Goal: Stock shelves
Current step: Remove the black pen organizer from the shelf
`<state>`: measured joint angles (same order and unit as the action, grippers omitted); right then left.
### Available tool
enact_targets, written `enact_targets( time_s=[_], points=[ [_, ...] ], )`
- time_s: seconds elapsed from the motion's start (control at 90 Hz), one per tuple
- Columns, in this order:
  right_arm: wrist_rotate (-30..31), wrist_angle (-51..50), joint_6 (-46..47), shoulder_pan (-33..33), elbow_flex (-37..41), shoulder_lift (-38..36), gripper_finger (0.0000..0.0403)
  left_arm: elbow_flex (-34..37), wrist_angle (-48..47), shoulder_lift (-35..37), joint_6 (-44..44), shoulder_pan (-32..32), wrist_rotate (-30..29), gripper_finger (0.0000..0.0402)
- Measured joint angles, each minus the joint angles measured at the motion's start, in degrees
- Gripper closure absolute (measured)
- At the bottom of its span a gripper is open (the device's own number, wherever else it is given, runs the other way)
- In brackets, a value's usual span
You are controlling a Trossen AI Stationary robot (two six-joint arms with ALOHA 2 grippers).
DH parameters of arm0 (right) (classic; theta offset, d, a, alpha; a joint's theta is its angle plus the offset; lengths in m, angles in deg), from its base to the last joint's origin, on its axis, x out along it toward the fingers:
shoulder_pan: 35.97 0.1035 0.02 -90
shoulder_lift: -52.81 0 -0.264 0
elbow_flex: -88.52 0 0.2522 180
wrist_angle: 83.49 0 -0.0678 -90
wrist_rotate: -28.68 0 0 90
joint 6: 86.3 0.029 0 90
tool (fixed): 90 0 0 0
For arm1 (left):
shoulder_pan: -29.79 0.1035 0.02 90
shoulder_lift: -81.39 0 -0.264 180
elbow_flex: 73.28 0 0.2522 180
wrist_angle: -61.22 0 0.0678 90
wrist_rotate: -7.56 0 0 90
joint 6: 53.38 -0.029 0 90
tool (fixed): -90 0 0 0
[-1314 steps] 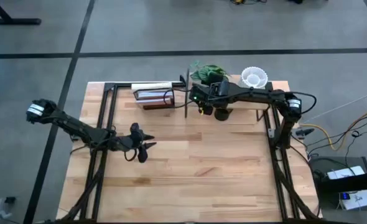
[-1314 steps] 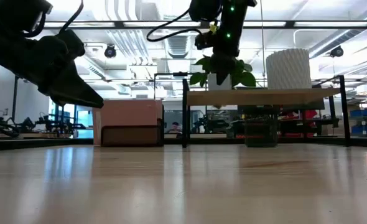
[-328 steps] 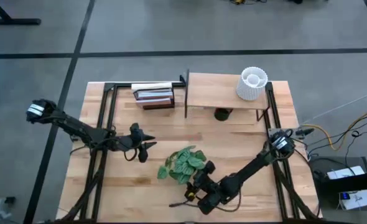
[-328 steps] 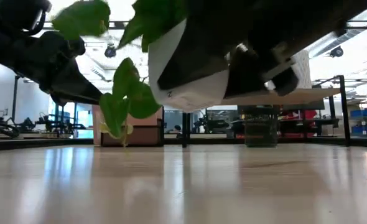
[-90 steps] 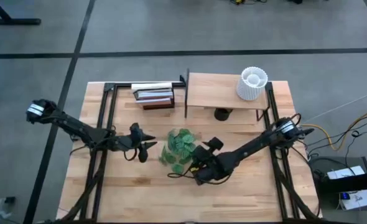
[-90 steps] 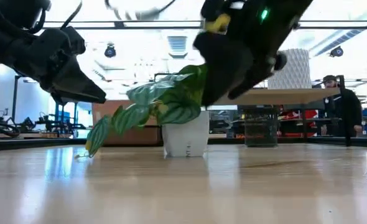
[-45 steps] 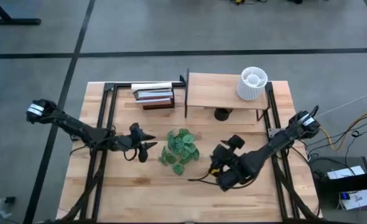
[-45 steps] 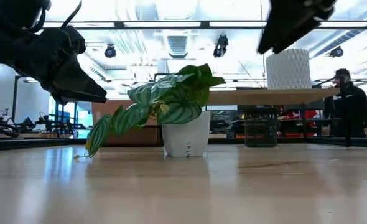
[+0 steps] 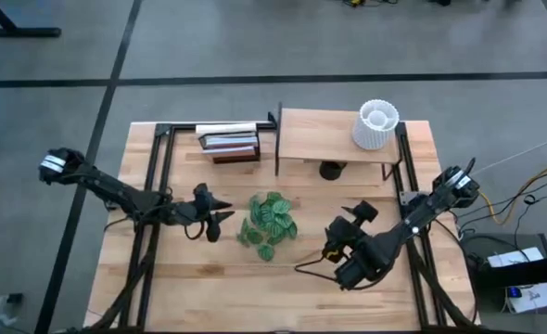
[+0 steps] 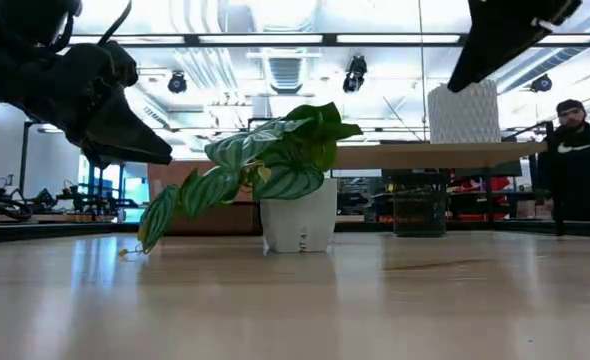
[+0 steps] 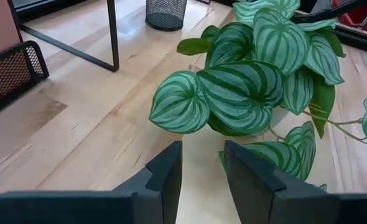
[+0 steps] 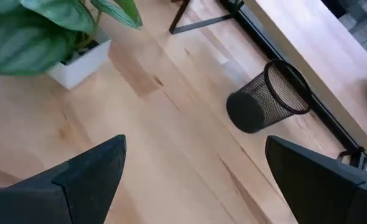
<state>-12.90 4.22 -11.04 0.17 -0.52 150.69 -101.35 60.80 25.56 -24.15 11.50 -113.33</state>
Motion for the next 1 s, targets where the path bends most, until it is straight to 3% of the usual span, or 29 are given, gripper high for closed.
enact_targets(
  time_s=[0.167, 0.433, 0.656, 0.867, 1.0],
  points=[
    [0.4, 1.4, -1.0, 0.0, 1.8, 1.6, 0.0039, 0.0, 0.0, 0.0, 0.0, 0.0, 0.0, 0.0294],
    [8.4, 8.6, -10.4, -0.9, 4.7, 6.9, 0.0039, 0.0, 0.3, 0.0, 0.0, 0.0, 0.0, 0.0278],
    [8.6, 7.3, -10.9, -4.9, 5.3, 10.6, 0.0039, 0.0, 0.9, 0.0, 0.4, 0.0, 0.0, 0.0274],
    [8.1, 4.5, -14.9, -10.7, 5.4, 10.2, 0.0039, 0.0, 0.9, 0.0, 17.1, 0.0, 0.0, 0.0284],
    [7.0, 4.7, -20.1, -13.6, 5.7, 10.1, 0.0039, 0.0, 1.1, 0.0, 19.2, 0.0, 0.1, 0.0291]
  ],
)
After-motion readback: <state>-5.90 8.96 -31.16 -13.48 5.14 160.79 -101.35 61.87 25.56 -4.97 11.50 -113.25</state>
